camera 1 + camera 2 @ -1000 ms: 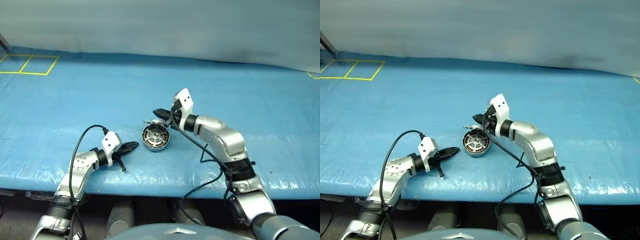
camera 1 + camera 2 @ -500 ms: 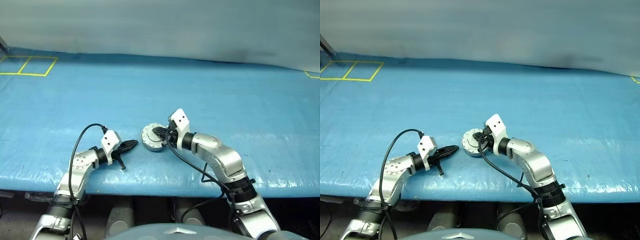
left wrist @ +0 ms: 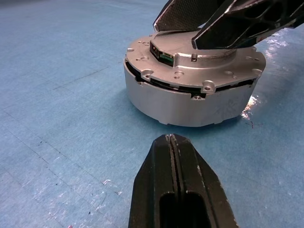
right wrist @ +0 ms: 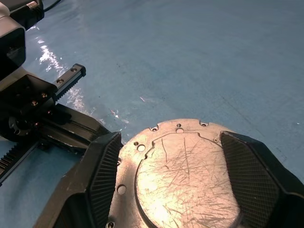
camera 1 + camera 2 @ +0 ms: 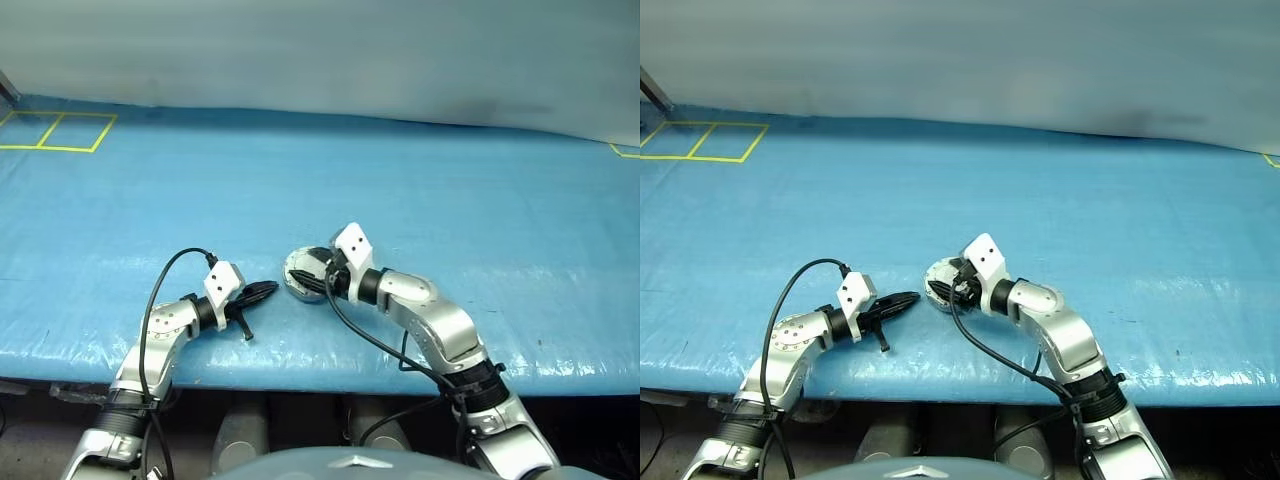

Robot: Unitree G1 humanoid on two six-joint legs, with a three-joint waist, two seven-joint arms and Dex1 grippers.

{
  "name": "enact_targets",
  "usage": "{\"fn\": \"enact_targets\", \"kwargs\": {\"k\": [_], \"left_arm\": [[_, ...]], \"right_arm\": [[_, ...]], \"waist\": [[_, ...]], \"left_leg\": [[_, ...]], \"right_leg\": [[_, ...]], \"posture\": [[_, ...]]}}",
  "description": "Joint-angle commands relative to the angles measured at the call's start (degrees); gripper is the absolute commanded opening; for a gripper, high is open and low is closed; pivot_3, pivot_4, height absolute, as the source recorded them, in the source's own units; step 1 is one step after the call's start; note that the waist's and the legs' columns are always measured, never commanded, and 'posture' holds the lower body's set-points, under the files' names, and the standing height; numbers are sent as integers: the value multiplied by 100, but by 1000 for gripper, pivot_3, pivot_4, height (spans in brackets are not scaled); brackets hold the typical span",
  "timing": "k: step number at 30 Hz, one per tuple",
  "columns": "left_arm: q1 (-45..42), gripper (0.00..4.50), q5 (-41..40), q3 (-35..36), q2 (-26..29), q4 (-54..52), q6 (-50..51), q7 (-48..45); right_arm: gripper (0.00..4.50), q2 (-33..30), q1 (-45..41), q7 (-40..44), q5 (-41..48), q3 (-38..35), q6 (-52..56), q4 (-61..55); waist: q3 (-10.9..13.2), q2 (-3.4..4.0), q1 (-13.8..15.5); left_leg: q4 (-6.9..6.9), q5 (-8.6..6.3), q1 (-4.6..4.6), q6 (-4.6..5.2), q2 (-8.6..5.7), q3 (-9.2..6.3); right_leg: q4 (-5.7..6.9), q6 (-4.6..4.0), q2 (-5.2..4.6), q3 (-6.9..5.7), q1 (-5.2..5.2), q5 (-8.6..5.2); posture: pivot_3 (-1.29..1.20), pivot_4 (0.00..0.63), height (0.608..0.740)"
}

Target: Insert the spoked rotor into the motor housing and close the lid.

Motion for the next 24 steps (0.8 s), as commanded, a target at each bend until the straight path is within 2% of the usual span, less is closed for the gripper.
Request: {"fn": "enact_targets", "kwargs": {"k": [1,12,16,24], "left_arm": [[-35,0,-28,-5,-8,-121,-59,-24],[-32,0,-25,26,-3,-100,-63,3],[-11,0,-38,85,25,-91,-79,30],[32,0,-41,135,44,-99,-80,68]], "right_arm": [[4458,-46,88,20,-74,-18,-126,-40],[4458,-105,299,137,-69,32,-269,-126],[3619,-47,314,42,-107,83,-221,-162],[3619,90,280,-100,-191,109,-147,-178]], "waist": [[0,1,1],[0,0,-1],[0,0,-1],[0,0,-7]], "left_leg": [[0,0,-1,0,0,0],[0,0,-3,0,0,0],[0,0,-3,0,0,0],[-3,0,-2,0,1,0]], "right_leg": [[0,0,0,0,-1,0],[-1,0,0,0,-2,0],[-1,0,0,0,-3,0],[-1,-1,1,0,-4,-1]], "posture": [[0,150,740],[0,150,740],[0,150,740],[0,150,740]]}}
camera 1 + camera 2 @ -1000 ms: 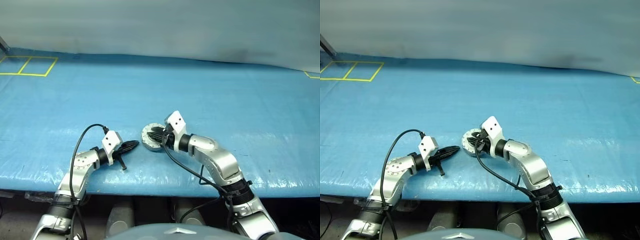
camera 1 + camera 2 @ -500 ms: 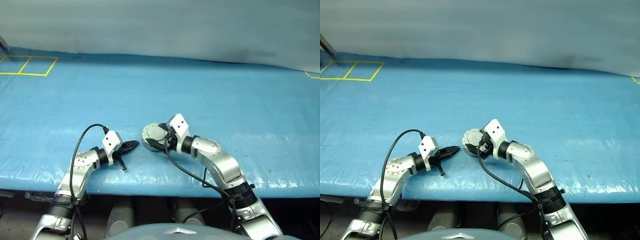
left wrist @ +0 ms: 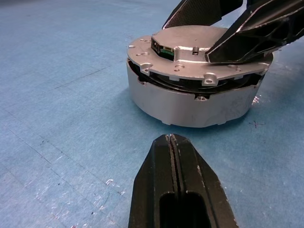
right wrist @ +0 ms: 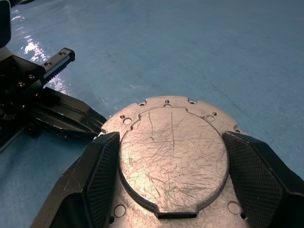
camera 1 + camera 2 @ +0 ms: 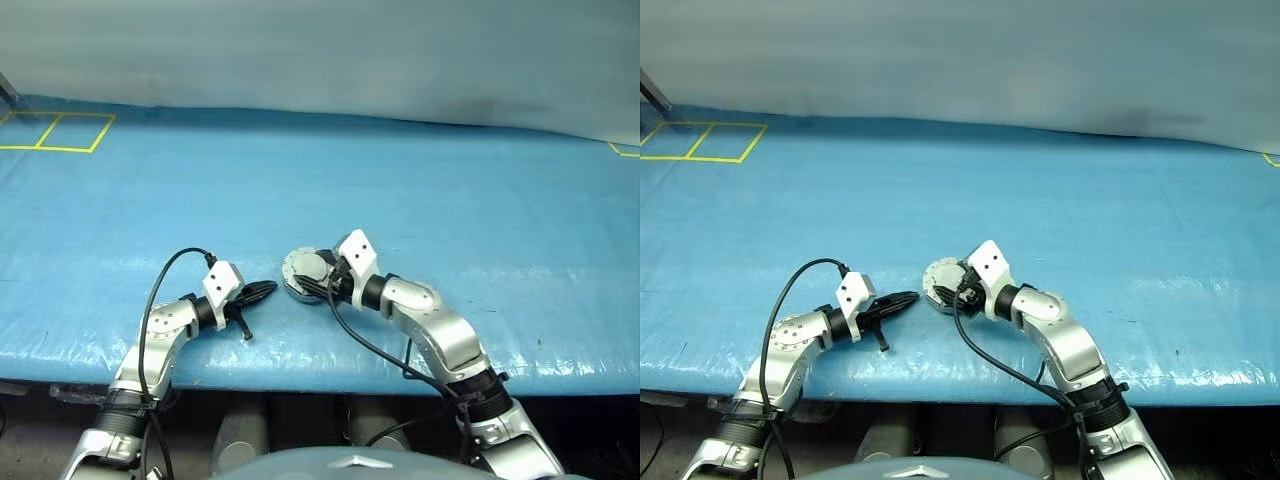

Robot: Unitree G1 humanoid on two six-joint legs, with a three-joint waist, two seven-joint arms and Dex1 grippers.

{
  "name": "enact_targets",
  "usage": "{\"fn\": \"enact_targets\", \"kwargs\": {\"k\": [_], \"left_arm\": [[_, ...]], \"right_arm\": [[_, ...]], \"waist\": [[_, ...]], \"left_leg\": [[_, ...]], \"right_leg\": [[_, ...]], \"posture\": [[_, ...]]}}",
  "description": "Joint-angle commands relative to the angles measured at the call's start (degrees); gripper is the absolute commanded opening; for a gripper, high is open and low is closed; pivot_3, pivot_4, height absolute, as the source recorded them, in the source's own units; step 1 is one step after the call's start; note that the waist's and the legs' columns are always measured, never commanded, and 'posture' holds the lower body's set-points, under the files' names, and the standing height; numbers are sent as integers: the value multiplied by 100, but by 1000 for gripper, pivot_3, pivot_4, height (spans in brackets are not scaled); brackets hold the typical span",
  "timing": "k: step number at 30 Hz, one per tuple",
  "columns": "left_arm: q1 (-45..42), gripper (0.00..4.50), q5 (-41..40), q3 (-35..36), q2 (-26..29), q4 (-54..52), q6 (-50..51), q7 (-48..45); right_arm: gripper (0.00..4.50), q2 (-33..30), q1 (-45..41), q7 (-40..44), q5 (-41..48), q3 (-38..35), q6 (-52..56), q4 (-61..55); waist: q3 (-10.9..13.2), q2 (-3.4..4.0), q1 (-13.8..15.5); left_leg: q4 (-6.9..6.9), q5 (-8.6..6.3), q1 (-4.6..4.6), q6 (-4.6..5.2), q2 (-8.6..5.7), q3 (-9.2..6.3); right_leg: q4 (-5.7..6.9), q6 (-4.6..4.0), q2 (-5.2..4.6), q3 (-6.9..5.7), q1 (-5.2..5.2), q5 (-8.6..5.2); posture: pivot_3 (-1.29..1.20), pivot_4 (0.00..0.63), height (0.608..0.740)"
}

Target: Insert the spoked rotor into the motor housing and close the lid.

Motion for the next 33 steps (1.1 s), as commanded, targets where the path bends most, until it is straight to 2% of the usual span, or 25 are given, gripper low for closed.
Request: {"fn": "enact_targets", "kwargs": {"k": [1,14,17,18,33], "left_arm": [[24,0,-46,97,29,-101,-84,30],[43,0,-27,100,40,-101,-83,82],[47,0,-23,98,47,-104,-79,88],[47,0,-23,98,48,-104,-77,89],[74,0,-2,94,45,-107,-69,121]], "right_arm": [[3619,60,23,-30,-3,52,97,-180],[3619,-2,131,-123,-401,319,-6,-105],[3080,29,147,-95,-406,306,0,-99],[3060,40,148,-97,-409,299,2,-101],[3060,98,99,-252,-754,420,48,25]], "waist": [[0,0,-1],[-1,-1,-1],[-1,-2,-1],[-1,-2,-2],[-2,-2,-12]], "left_leg": [[0,0,0,0,0,0],[0,0,2,0,0,0],[0,0,3,0,0,0],[0,0,3,0,0,0],[1,0,4,0,0,1]], "right_leg": [[0,0,0,0,0,0],[0,0,0,0,1,0],[0,0,0,0,2,0],[0,0,0,0,2,0],[1,0,0,1,2,0]], "posture": [[0,150,740],[0,150,740],[0,150,740],[0,150,740],[0,150,740]]}}
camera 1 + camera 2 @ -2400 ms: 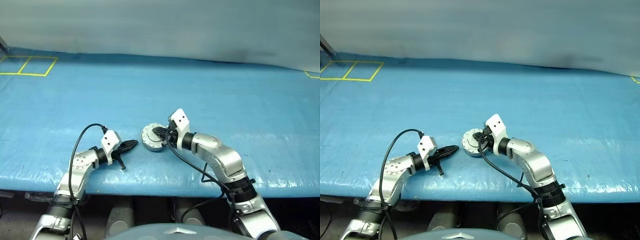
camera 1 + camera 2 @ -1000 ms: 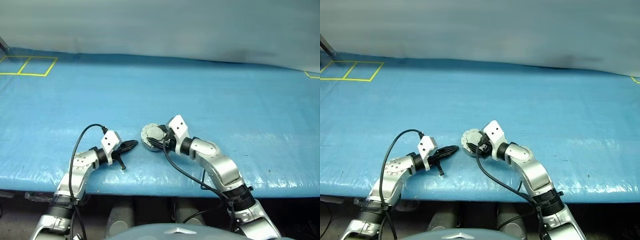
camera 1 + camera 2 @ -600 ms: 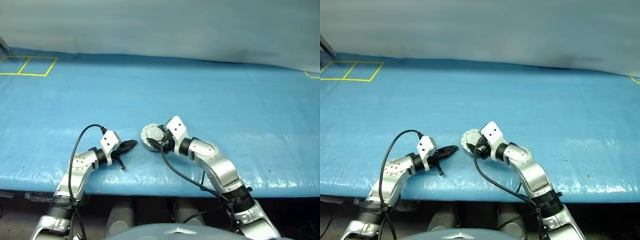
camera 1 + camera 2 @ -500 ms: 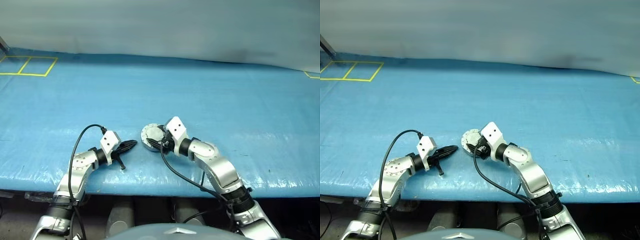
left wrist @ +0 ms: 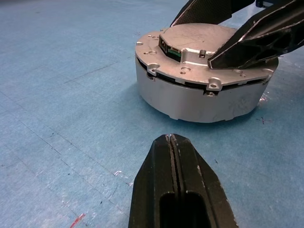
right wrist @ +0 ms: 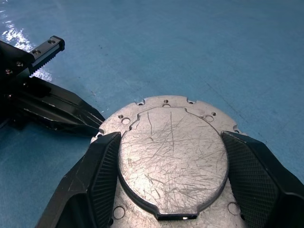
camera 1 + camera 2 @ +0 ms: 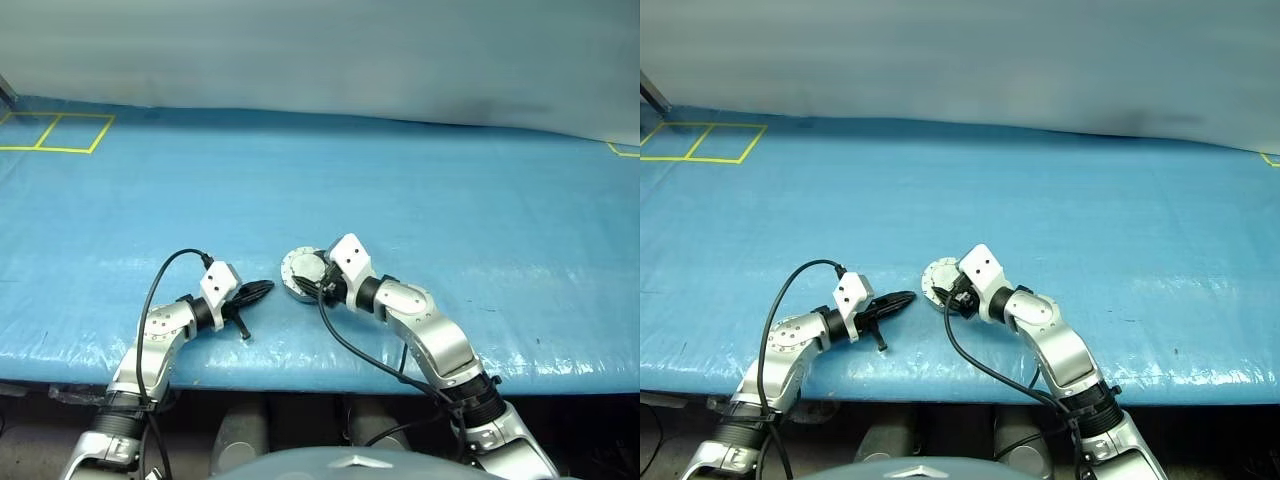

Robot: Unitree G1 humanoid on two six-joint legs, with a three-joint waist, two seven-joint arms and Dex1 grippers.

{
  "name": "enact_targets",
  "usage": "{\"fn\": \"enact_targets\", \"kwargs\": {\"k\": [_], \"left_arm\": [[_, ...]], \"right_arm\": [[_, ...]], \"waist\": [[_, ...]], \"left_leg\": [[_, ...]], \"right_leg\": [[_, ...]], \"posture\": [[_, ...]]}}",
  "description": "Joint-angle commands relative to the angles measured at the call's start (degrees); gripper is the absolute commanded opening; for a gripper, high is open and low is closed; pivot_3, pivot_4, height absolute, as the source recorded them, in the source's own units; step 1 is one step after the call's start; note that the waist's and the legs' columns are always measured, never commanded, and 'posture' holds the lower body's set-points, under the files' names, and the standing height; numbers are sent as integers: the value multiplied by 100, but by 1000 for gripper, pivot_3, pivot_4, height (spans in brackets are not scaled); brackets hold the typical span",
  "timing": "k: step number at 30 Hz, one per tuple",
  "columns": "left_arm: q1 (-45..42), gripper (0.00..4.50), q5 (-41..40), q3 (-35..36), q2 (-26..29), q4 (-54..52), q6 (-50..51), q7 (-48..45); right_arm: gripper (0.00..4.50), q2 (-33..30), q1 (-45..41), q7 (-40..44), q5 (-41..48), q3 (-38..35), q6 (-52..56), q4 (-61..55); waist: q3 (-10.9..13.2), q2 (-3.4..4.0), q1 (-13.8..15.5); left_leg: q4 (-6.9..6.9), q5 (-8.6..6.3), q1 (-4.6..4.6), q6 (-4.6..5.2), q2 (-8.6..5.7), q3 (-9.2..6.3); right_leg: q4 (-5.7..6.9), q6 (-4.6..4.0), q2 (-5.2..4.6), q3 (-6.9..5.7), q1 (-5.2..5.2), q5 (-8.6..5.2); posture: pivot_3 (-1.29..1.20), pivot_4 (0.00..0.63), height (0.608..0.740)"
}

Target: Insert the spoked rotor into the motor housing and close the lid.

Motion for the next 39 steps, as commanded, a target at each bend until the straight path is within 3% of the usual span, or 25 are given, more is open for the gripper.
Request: {"fn": "enact_targets", "kwargs": {"k": [1,10,16,22,39], "left_arm": [[21,0,-17,67,29,-110,-70,29],[25,0,-129,141,-31,-151,-51,53],[-206,0,-754,474,-307,-230,385,130],[-437,0,-863,411,-381,-193,523,8],[-886,0,-208,-326,-396,262,709,-212]], "right_arm": [[3060,49,21,-81,-123,152,135,172],[3060,-9,-41,-122,-240,209,509,323],[3060,-13,-31,-140,-236,205,530,301],[3060,-21,-28,-164,-245,186,520,291],[3060,-46,76,-320,-242,100,504,151]], "waist": [[-1,0,-1],[-24,-9,-18],[-46,-14,-14],[-54,-15,-19],[-59,-18,17]], "left_leg": [[0,0,1,0,0,0],[1,0,13,0,1,0],[3,0,12,0,0,0],[3,0,13,0,0,0],[5,0,12,0,-2,-1]], "right_leg": [[0,0,0,0,0,0],[2,-2,0,0,9,1],[1,-2,-2,0,11,1],[0,-1,-1,0,13,1],[-2,-1,-2,-1,15,1]], "posture": [[0,150,740],[0,150,740],[0,150,740],[0,150,740],[0,150,740]]}}
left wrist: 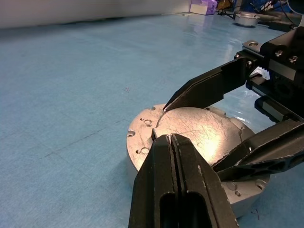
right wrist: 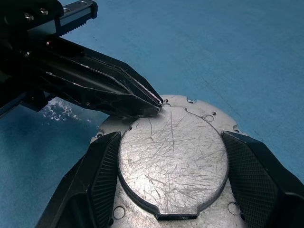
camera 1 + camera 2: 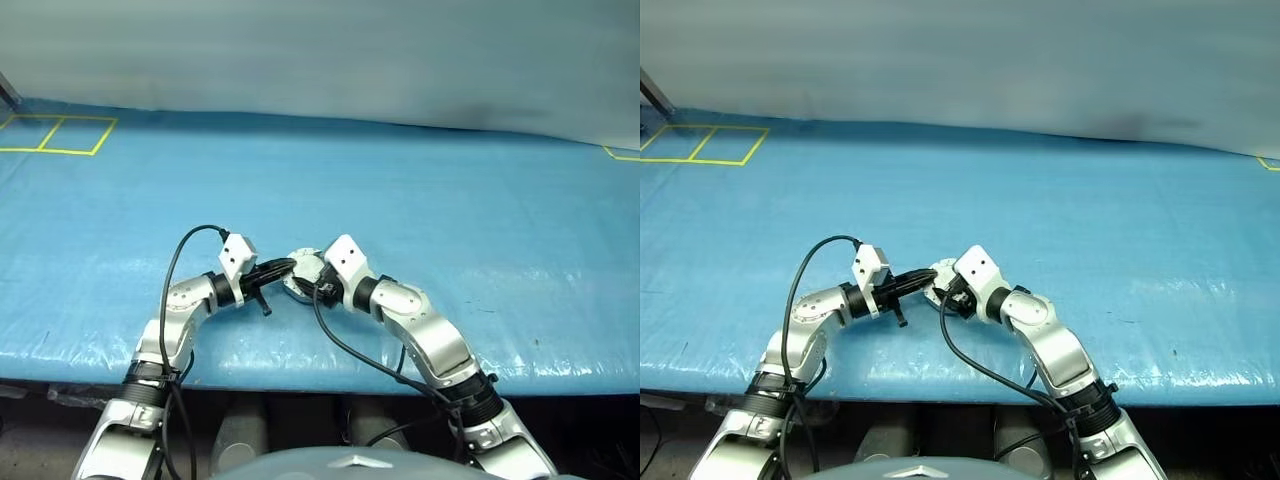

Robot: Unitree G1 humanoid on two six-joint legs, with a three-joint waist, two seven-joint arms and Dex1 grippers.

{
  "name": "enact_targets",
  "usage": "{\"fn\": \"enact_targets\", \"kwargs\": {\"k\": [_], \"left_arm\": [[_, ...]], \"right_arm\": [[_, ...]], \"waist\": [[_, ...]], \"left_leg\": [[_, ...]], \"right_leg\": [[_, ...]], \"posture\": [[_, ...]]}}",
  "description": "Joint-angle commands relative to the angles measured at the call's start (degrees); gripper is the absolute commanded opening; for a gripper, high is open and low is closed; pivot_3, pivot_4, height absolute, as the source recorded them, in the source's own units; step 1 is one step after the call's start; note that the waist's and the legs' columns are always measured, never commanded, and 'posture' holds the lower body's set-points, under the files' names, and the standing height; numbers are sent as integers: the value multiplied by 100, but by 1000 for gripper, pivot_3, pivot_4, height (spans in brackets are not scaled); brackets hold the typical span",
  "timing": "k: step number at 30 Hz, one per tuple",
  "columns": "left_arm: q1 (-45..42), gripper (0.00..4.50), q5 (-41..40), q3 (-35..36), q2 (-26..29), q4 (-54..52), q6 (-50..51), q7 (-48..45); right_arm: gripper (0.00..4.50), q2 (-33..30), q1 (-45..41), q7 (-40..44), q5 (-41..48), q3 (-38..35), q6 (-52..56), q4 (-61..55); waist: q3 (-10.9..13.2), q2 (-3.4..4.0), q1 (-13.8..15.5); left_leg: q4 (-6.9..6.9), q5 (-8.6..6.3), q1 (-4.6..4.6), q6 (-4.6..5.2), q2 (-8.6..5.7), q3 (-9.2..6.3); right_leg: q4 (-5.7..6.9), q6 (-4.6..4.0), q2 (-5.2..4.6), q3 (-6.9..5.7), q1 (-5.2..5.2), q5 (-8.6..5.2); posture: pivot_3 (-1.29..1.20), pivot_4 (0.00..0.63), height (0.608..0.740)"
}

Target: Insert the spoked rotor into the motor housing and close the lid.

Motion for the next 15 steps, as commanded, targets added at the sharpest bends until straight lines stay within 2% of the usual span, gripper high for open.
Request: {"fn": "enact_targets", "kwargs": {"k": [1,15], "left_arm": [[42,0,330,-246,75,141,-8,11],[411,0,409,-212,195,64,-75,93]], "right_arm": [[3060,-55,128,-88,-111,17,231,176],[3060,-73,90,-95,-108,29,240,178]], "waist": [[-4,-1,2],[-64,13,15]], "left_leg": [[0,0,0,0,0,0],[0,-1,8,-1,-1,0]], "right_leg": [[0,0,0,0,0,0],[-7,-1,-7,-2,-1,-1]], "posture": [[0,150,740],[0,150,740]]}}
